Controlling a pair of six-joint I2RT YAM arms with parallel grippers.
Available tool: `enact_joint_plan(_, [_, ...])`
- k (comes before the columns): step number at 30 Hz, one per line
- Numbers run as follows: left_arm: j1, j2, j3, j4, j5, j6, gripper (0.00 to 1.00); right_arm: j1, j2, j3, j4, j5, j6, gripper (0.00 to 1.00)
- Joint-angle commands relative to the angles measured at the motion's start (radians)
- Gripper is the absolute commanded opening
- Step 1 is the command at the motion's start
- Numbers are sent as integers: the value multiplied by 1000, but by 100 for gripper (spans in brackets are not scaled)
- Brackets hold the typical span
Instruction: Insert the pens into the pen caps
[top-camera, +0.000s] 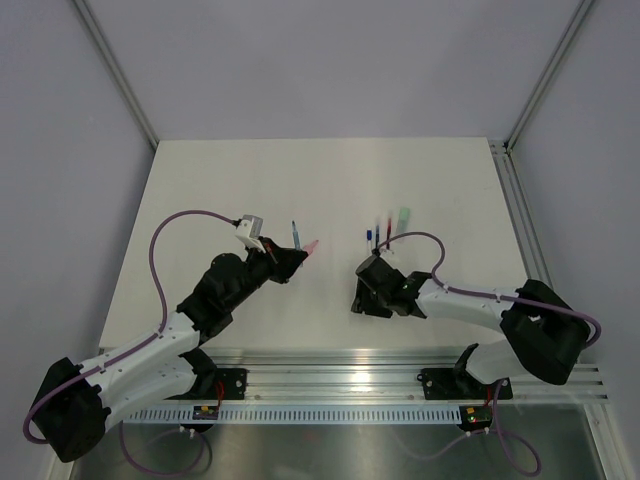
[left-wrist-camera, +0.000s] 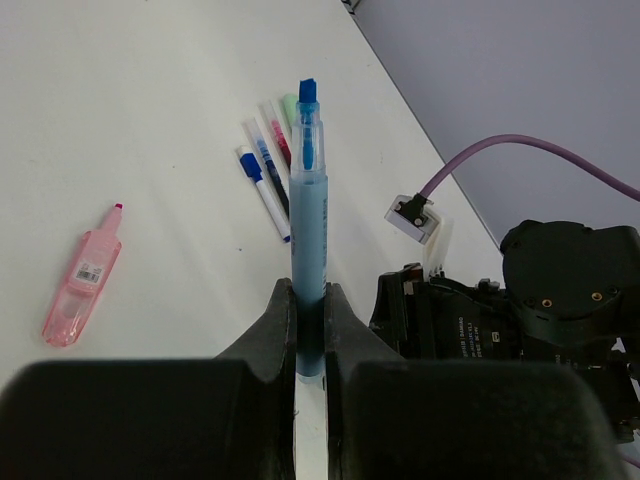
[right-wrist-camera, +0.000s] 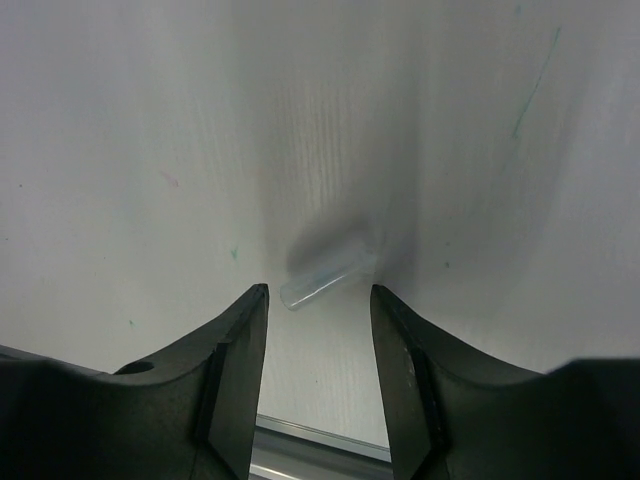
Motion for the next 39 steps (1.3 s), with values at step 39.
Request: enact_joint_plan(39, [3,1,12,65,14,-2,0,10,347,272,-240,147,-201,28])
